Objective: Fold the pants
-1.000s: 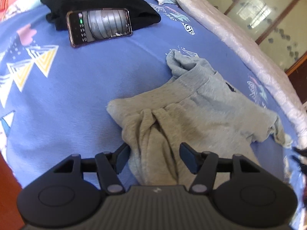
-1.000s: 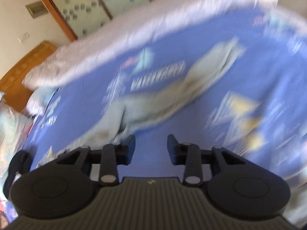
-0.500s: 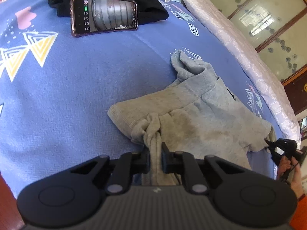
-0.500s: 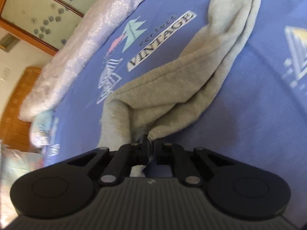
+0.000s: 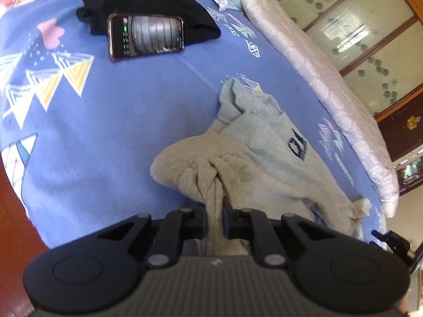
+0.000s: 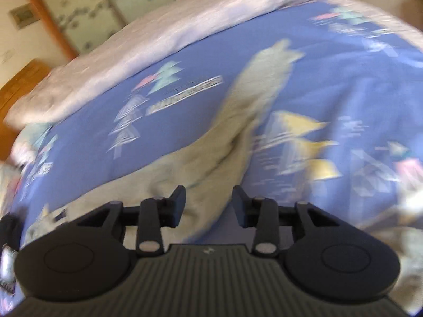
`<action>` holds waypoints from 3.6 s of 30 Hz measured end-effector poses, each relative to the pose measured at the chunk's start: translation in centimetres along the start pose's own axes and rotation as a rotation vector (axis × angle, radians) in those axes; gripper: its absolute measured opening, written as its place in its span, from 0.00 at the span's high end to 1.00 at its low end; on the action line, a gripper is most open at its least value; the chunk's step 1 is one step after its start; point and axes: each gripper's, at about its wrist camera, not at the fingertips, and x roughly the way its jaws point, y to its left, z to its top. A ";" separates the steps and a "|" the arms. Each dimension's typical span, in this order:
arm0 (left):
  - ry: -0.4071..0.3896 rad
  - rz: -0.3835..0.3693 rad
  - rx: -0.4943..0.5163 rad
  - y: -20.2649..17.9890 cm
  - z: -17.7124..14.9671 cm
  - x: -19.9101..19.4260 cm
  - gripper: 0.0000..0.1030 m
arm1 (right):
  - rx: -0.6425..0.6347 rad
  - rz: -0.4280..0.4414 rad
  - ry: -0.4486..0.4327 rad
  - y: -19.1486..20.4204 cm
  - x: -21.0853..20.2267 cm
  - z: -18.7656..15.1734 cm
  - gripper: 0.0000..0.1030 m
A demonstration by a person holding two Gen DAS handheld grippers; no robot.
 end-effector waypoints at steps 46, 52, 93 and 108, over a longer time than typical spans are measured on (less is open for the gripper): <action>0.121 0.031 0.020 -2.5 -0.9 -0.2 0.91 | 0.597 -0.220 -0.338 -25.5 -22.9 -9.2 0.88; -0.064 -0.096 0.075 -7.7 3.8 -5.2 0.91 | 0.466 -0.082 -0.452 -20.0 -24.3 -1.7 0.88; -0.136 0.200 0.897 -20.8 8.6 22.1 0.23 | 0.187 -0.016 -0.165 -9.0 7.3 15.3 0.72; -0.160 0.111 0.763 -19.5 9.2 21.4 0.86 | 0.175 -0.008 -0.147 -8.0 14.3 18.1 0.91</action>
